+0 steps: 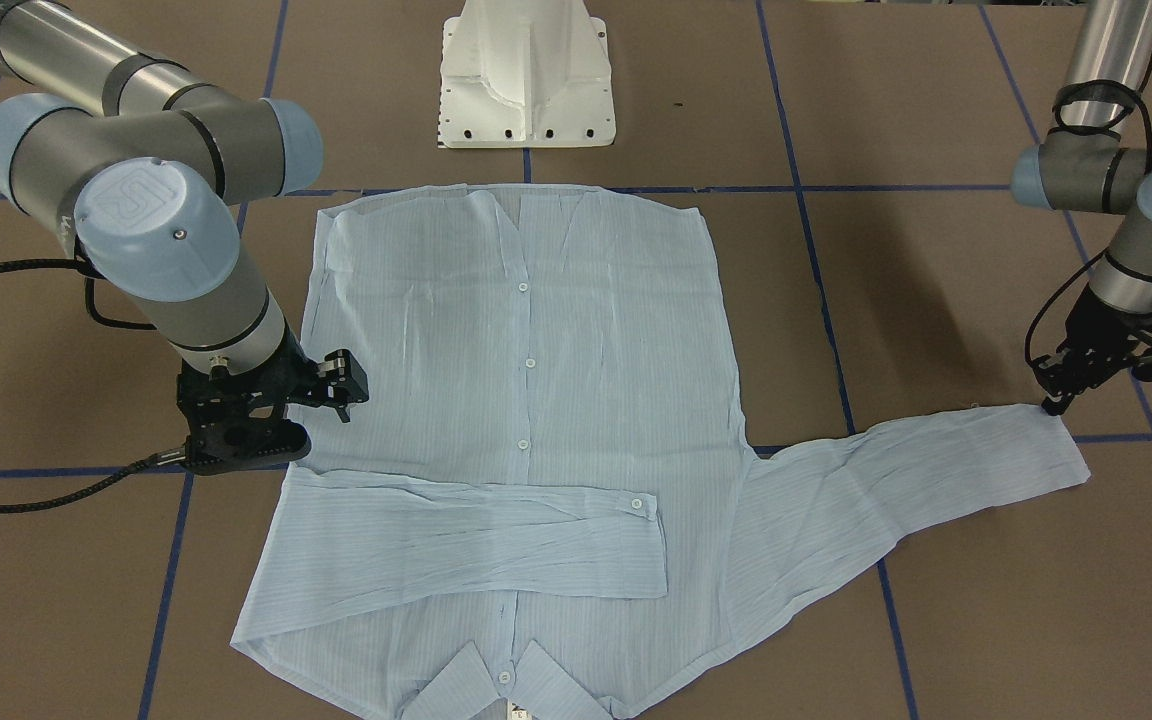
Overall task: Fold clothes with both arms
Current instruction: 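Withdraw the right gripper while the left gripper reaches the other sleeve cuff, then grasp the other sleeve cuff with the left gripper and lift it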
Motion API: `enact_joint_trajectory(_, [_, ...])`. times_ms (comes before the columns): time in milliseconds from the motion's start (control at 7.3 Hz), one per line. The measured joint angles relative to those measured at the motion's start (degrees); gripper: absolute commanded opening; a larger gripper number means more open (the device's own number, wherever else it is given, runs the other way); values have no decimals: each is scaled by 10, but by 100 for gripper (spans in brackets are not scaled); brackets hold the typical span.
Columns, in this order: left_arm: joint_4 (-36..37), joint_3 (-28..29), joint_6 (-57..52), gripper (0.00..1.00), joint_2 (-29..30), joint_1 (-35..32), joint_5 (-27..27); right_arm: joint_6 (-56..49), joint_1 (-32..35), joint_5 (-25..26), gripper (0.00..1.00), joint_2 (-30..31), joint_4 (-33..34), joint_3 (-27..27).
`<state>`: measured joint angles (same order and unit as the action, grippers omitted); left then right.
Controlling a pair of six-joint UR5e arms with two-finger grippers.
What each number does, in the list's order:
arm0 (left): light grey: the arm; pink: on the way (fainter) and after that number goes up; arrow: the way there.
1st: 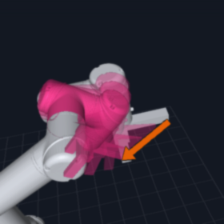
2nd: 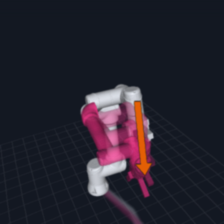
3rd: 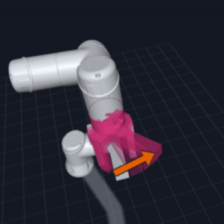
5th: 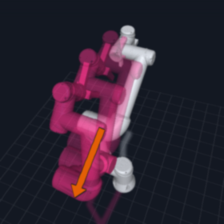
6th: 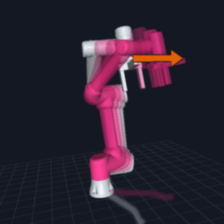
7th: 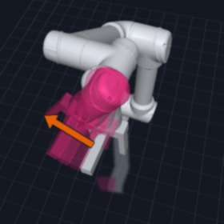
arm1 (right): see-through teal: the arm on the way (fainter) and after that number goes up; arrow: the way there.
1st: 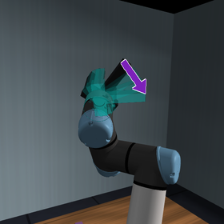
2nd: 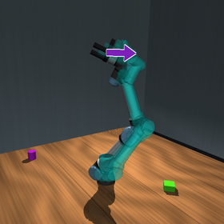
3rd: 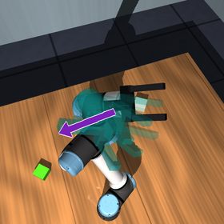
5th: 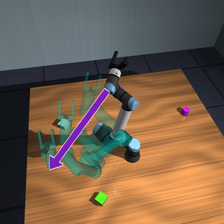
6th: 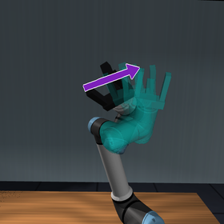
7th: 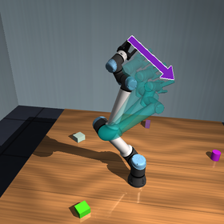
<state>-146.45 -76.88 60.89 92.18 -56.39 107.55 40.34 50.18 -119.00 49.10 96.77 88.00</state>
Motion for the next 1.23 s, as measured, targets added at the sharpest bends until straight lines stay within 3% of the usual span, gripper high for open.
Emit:
enact_joint_trajectory(411, [3,-11,0,0,1,0,4,0,1,-1,100,6,0,3])
enact_joint_trajectory(685, [47,-62,0,0,3,0,16,-1,3,-2,100,28,1,21])
enact_joint_trajectory(958, [158,-145,3,0,27,-1,26,-21,12,-2,100,66,3,45])
enact_joint_trajectory(1232, [307,-200,38,0,110,-1,28,-81,31,-3,100,106,1,52])
